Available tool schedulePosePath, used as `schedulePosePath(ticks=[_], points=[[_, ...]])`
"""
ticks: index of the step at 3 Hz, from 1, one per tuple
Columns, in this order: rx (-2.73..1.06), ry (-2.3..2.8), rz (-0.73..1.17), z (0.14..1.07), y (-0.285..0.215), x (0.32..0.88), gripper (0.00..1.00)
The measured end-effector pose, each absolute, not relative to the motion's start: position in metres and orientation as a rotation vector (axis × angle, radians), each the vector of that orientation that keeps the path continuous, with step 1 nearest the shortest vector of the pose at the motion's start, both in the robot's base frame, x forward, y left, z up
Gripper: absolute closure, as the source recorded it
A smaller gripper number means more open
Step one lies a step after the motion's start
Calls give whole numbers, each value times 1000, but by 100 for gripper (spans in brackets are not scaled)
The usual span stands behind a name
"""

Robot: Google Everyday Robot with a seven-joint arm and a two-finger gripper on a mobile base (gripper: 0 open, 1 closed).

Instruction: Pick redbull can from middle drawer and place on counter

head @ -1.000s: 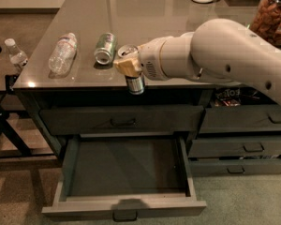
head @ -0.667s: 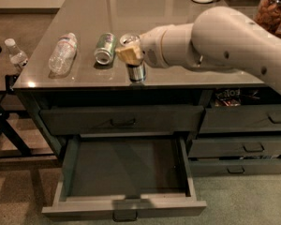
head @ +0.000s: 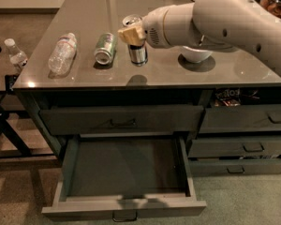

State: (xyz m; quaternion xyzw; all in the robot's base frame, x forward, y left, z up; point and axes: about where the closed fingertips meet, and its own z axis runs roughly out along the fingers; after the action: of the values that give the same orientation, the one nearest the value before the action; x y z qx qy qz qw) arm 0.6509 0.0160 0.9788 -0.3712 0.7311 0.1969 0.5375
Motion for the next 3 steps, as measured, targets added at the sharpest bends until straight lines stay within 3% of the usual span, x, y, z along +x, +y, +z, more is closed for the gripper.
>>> schedulePosePath(ticks=[3], points=[[-772,1818,442,967,-27,722,100]])
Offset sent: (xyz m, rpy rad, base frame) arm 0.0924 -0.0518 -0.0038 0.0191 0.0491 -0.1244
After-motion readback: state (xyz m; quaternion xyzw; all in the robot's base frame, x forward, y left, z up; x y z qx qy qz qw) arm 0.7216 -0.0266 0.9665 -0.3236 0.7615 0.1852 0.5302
